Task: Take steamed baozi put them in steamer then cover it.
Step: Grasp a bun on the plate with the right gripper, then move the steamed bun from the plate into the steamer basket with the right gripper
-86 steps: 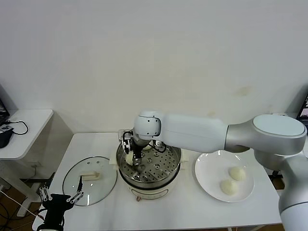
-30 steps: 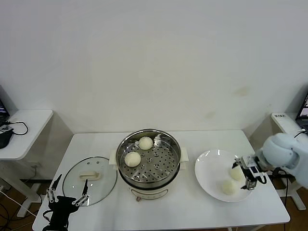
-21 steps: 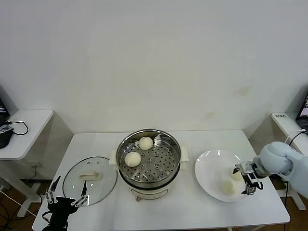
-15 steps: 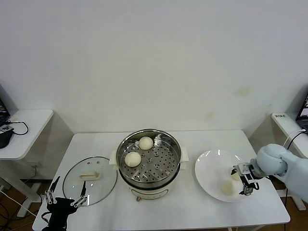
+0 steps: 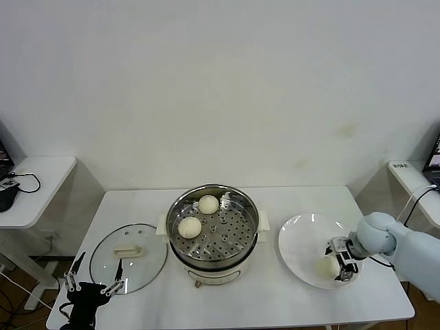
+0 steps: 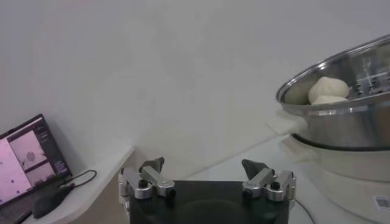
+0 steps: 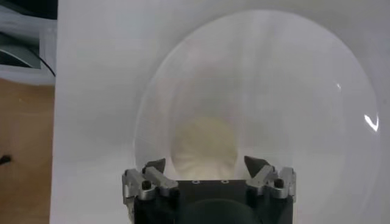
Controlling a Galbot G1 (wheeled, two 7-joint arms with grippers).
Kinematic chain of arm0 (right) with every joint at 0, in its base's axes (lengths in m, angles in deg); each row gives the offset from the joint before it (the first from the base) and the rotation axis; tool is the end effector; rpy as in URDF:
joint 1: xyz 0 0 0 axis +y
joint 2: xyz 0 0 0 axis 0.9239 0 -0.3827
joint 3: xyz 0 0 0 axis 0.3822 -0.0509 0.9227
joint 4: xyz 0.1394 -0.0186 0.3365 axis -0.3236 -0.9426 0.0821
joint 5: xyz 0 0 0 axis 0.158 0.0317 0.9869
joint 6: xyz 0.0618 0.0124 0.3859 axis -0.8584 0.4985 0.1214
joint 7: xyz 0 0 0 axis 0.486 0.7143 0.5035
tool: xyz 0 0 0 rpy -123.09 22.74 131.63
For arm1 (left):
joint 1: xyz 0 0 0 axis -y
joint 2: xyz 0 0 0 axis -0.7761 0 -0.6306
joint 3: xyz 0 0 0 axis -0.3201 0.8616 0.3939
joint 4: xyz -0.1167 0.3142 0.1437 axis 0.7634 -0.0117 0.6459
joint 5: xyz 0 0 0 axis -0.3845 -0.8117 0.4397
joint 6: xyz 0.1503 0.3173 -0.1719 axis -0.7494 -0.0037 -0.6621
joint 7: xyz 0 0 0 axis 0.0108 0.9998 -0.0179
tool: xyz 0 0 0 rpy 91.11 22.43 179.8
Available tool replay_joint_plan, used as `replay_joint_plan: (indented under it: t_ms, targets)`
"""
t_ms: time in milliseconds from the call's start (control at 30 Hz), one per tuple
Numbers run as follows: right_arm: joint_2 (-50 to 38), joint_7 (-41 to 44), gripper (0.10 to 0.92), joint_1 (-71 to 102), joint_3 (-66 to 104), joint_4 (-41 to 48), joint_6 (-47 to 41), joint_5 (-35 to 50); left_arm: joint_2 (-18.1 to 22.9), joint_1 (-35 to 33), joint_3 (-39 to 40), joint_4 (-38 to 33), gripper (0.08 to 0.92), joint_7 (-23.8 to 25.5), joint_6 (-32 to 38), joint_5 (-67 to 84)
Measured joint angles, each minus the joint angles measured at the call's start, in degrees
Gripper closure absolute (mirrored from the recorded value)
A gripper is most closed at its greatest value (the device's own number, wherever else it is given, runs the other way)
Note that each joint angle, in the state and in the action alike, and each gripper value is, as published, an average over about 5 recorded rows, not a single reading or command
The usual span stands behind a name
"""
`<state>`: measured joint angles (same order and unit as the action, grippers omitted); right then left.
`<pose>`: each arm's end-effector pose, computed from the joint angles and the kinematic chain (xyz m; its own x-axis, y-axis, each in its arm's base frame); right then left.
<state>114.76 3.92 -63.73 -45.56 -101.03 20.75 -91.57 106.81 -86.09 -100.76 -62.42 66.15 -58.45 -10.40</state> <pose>0.4493 -0.1780 -0.2611 -0.1552 -0.0553 0.9863 -0.9834 -0.0866 -0.1596 0.1290 0.0907 -0.2878 -0.9860 -0.1095 0.1258 -0.0388 0.8844 0.4651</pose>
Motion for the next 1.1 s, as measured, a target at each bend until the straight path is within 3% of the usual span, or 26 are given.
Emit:
replay_joint_plan:
  t_ms: [567, 1100]
  targets:
    - [1.0, 1.8, 0.395, -2.2, -0.8, 0.6, -0.9, 0.8, 0.1, -0.3, -0.1, -0.4, 0.177, 0.0, 0.1, 0.0]
    - [-0.2, 5.9, 0.397, -21.3, -7.3, -2.7, -2.8, 8.8, -0.4, 0.0, 0.0, -1.0, 0.177, -0.1, 0.2, 0.4]
